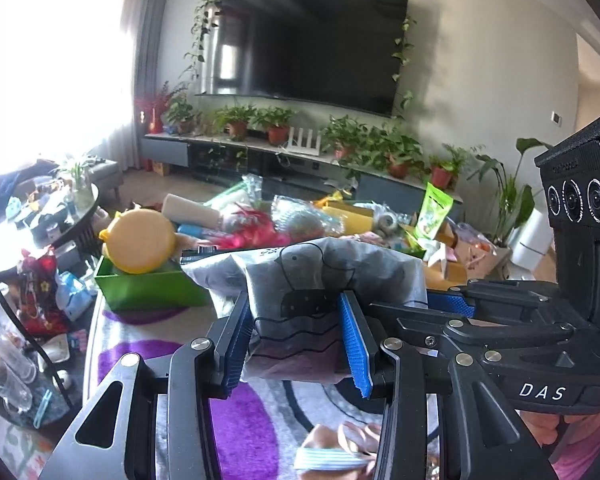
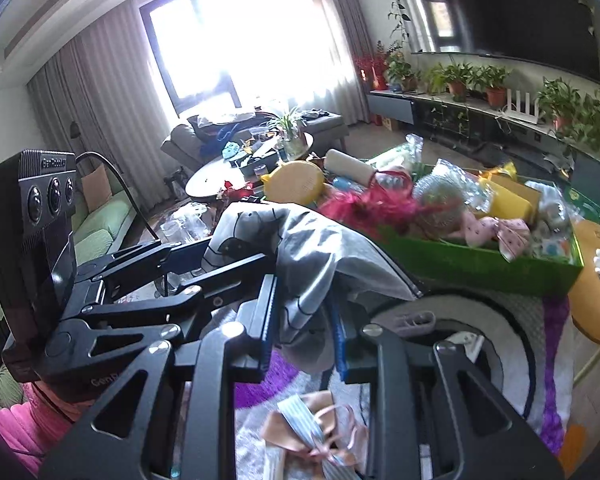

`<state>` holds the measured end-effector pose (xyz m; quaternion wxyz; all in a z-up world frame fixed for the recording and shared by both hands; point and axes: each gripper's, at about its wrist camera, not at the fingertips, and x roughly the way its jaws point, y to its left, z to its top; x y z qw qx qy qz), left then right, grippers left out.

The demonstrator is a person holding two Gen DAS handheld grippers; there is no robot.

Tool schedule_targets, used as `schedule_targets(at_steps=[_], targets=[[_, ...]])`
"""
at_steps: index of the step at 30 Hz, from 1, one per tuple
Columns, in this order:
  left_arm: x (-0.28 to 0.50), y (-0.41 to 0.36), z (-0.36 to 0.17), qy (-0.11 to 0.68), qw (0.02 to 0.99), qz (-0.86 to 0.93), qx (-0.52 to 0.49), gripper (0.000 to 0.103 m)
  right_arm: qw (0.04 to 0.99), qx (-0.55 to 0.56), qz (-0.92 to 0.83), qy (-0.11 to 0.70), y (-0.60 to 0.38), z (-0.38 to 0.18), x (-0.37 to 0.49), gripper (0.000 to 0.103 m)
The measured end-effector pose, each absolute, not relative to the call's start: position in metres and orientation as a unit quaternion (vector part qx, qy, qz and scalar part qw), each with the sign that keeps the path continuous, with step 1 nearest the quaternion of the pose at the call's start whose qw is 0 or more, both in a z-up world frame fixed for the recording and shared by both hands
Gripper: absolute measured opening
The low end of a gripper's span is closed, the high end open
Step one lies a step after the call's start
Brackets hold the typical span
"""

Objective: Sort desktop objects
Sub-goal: 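Lift the cloth bag with the left tool and carry it over the green box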

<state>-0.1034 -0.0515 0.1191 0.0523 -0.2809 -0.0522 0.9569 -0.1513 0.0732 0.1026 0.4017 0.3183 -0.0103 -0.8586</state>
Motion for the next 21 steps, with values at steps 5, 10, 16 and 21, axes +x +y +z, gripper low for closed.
schedule_targets(at_steps=[5,10,16,21], targets=[[-0.11,-0.065,0.123,-0.058,0.044,0.957,-0.279,0.043,0.409,0.318,-0.856,-0.003,0.057,0.107,-0.158,0.025],[-0.128,-0.075,0.136,-0.053,0.038,0.958,-0.278,0.043,0.415,0.317,-0.853,-0.007,0.044,0.117,-0.174,0.026],[-0.148,-0.088,0.166,-0.035,0.029,0.967,-0.252,0.043,0.424,0.295,-0.856,-0.018,0.032,0.143,-0.198,0.026],[-0.164,-0.094,0.187,-0.024,0.023,0.972,-0.232,0.043,0.434,0.268,-0.86,-0.018,0.025,0.168,-0.216,0.026]])
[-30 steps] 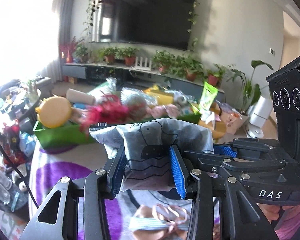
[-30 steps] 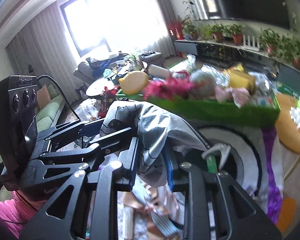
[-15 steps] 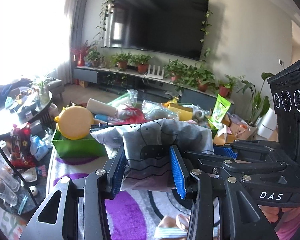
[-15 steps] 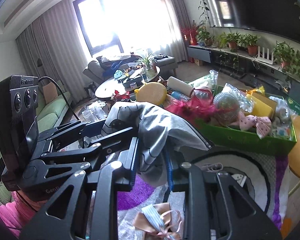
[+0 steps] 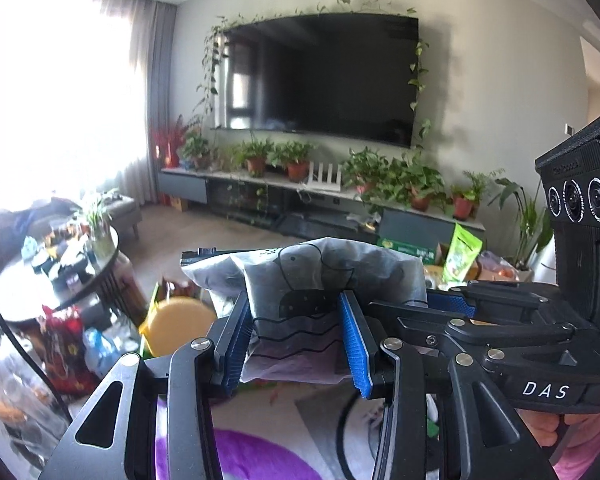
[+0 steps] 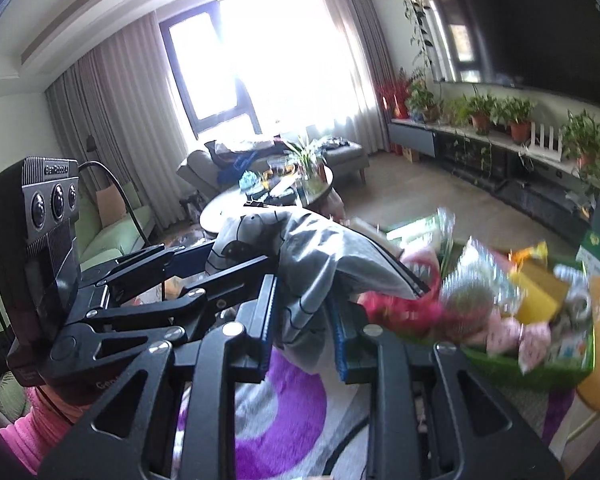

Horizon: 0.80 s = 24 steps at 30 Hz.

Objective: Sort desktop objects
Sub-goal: 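Lift the cloth bag with the left tool and carry it over the green box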

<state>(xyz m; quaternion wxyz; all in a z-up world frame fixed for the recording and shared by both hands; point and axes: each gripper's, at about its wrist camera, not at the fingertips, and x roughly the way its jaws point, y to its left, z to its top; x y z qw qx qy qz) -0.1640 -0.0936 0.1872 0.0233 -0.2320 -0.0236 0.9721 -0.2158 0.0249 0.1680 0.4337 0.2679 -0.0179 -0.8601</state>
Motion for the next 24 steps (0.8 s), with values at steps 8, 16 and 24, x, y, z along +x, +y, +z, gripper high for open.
schedule_targets(at_steps=[8,16,24], targets=[[-0.201,-0.111,0.189,-0.029,0.013,0.971,-0.237,0.043,0.434,0.253,-0.864,-0.01,0.011,0.183,-0.247,0.025],[-0.234,-0.124,0.175,-0.038,0.013,0.968,-0.25,0.041,0.436,0.264,-0.86,-0.016,-0.001,0.173,-0.282,0.025],[-0.264,-0.136,0.161,-0.043,0.012,0.964,-0.261,0.041,0.439,0.278,-0.854,-0.028,-0.012,0.157,-0.318,0.025]])
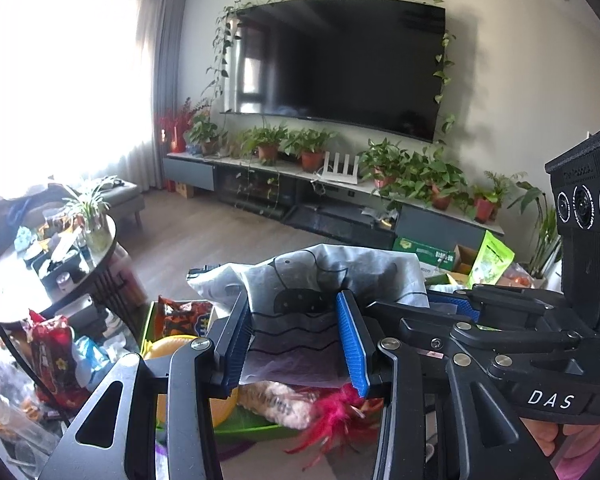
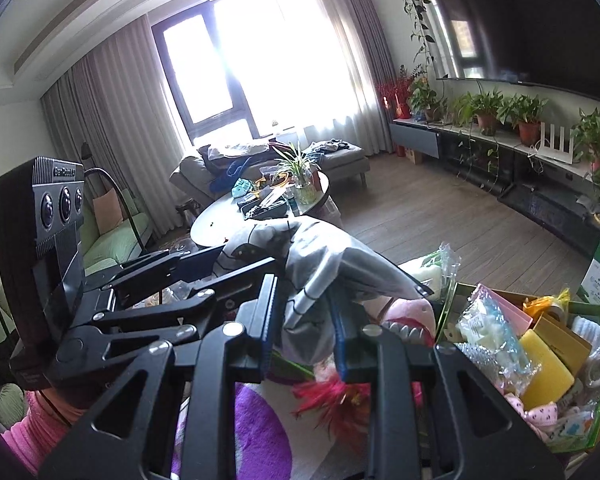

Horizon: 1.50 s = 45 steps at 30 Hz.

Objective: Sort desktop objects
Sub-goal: 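Lift the cloth bag with the left tool and carry it over the green box, then open the left tool to drop the cloth bag into the box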

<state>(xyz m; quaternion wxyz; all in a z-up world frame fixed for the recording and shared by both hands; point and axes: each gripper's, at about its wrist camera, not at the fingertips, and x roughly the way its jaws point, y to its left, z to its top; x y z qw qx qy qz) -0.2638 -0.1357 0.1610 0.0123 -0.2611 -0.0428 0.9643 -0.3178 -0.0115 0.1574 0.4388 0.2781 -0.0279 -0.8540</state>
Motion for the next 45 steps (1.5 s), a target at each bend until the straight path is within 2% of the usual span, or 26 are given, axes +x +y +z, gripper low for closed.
schedule_targets(at_steps=[15,35,40,45], targets=[[-0.309,-0.151,0.117,-0.059,0.016,0.956,-0.288,0.041,0.429,0.311,-0.847,-0.036,-0.028,0.117,-0.368,0.025],[-0.333,-0.162,0.074,-0.075,0.009,0.944,-0.322,0.041,0.415,0.35,-0.839,-0.029,-0.043,0.079,-0.392,0.025],[-0.333,-0.157,0.067,-0.07,0.016,0.938,-0.34,0.041,0.384,0.387,-0.838,-0.019,-0.041,0.065,-0.399,0.038],[-0.328,-0.152,0.072,-0.054,0.012,0.94,-0.336,0.044,0.374,0.385,-0.844,-0.013,-0.036,0.066,-0.396,0.038]])
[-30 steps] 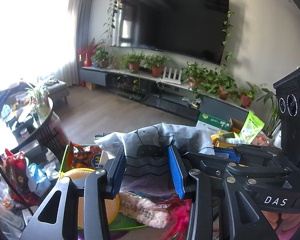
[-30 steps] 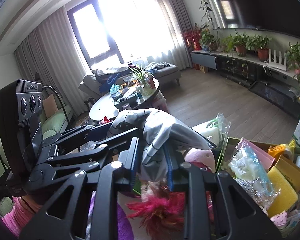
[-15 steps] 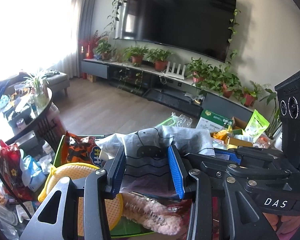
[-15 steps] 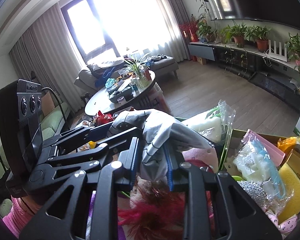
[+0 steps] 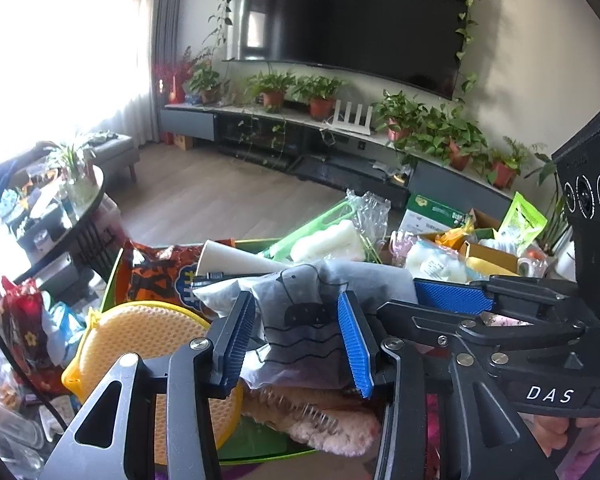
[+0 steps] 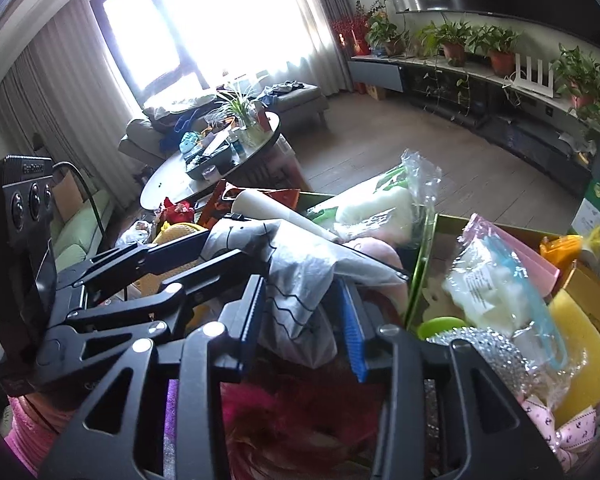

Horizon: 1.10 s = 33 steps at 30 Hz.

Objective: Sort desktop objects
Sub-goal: 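Open the left tool to drop the cloth bag into the box, then withdraw both tools from the box back over the rug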

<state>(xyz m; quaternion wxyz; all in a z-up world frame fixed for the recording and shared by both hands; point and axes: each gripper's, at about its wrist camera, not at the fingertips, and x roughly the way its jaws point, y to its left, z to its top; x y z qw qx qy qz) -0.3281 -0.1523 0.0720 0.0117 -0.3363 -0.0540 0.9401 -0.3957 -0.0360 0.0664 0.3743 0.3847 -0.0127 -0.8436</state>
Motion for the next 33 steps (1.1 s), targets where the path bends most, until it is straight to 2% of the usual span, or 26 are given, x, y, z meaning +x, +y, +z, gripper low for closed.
schedule_targets(at_steps=[25,28,33], targets=[[-0.248,-0.122,0.168,-0.037,0.026,0.966,-0.253,0.046,0.392,0.284,-0.874,0.028,-0.003,0.168,-0.302,0.038],[-0.235,-0.116,0.173,-0.036,0.025,0.969,-0.244,0.054,0.391,0.276,-0.878,0.032,0.005,0.177,-0.287,0.04],[-0.218,-0.101,0.177,-0.035,0.041,0.97,-0.236,0.055,0.382,0.266,-0.884,0.038,0.02,0.185,-0.264,0.041]])
